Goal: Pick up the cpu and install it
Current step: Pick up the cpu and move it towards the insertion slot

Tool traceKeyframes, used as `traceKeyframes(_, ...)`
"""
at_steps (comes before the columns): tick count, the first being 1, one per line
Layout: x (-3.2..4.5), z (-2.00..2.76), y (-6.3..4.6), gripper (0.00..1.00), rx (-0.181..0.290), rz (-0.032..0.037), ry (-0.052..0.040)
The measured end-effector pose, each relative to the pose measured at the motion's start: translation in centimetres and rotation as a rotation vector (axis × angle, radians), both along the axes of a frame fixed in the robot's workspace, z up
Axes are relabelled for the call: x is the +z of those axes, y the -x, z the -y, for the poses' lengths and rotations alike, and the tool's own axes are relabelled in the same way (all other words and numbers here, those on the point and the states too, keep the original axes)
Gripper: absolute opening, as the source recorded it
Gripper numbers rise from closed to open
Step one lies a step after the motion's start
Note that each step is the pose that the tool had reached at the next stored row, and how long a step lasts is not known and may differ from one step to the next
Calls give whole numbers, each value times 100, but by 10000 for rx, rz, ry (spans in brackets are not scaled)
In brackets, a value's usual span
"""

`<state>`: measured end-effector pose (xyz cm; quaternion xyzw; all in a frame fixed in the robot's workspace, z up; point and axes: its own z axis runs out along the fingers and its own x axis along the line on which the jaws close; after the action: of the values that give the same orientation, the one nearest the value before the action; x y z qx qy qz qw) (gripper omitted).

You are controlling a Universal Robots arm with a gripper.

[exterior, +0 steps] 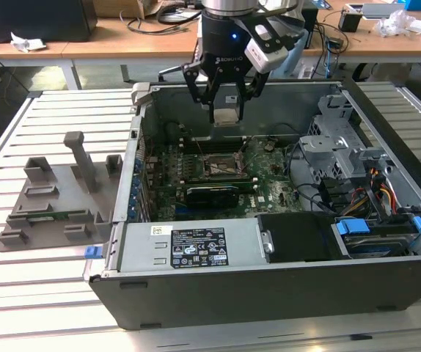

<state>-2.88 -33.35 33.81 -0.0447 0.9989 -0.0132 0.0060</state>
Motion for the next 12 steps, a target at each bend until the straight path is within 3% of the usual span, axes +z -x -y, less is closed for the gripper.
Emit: traceKeyframes(12,-95,0,-24,55,0,1,0)
